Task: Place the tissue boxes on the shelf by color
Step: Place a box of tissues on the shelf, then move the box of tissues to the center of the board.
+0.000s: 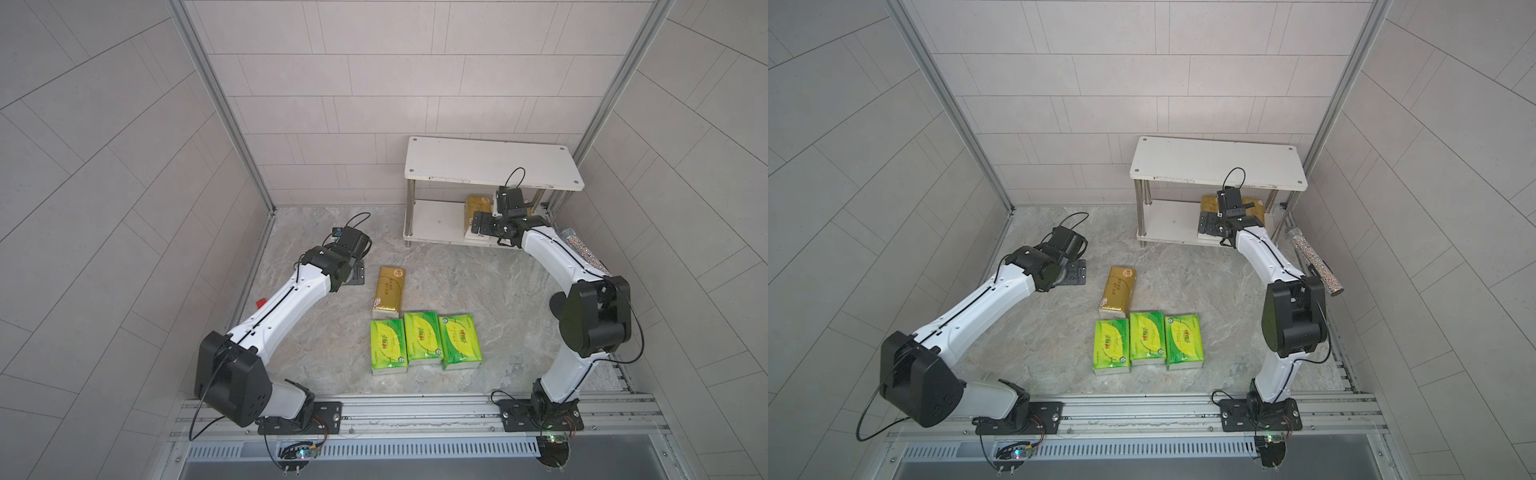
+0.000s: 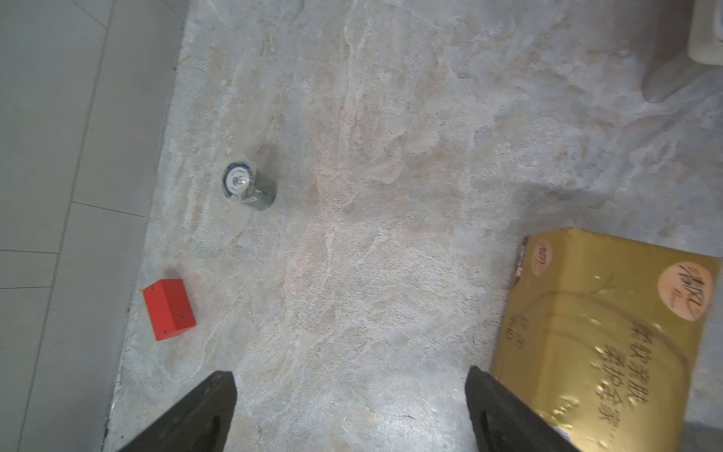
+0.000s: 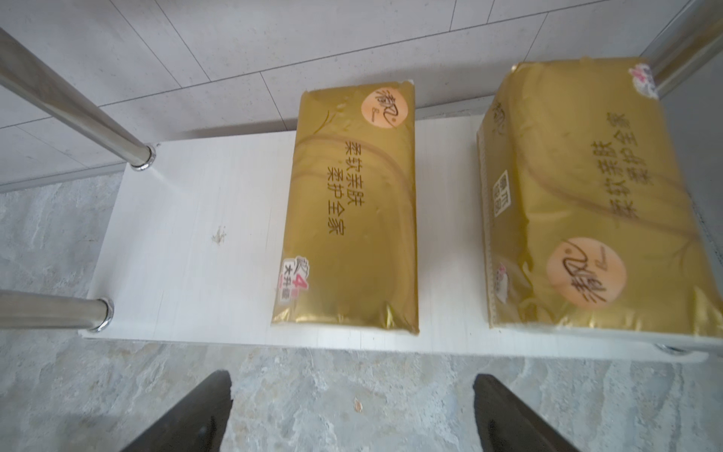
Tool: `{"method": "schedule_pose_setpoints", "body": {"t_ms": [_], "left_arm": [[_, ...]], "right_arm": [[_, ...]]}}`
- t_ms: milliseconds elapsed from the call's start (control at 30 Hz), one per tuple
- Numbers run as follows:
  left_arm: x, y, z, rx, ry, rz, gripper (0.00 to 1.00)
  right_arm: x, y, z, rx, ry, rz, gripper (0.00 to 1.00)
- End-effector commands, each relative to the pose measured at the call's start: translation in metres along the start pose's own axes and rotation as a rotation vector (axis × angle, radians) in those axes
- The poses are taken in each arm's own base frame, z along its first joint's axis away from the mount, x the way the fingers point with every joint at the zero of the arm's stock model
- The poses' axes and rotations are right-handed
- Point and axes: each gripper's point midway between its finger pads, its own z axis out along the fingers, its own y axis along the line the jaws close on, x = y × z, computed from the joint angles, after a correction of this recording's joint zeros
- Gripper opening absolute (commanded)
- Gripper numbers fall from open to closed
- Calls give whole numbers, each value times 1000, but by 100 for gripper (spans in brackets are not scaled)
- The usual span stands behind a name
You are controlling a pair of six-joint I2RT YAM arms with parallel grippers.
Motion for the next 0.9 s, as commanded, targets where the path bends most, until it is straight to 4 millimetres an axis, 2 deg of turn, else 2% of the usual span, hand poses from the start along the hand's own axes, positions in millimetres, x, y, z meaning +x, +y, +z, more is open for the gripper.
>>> {"method": "schedule_pose_setpoints", "body": {"t_ms": [0, 167, 400, 500, 633, 867], "left_arm": [[12, -29, -6, 129, 18, 50, 100], [24, -62, -8, 192, 53, 116, 100], [50, -104, 0, 283, 144, 206, 100], [59, -116, 7, 291, 174, 225, 100], [69, -122, 20, 273, 213, 247, 100], [78, -136, 36, 294, 251, 260, 100]], "right_arm": [[7, 6, -27, -17, 8, -22, 100], [40, 22, -50, -55, 39, -77, 100], [75, 27, -80, -76, 57, -111, 100], [89, 27, -82, -84, 74, -109, 100], [104, 36, -83, -105, 95, -116, 100], [124, 65, -76, -146, 132, -160, 100]]}}
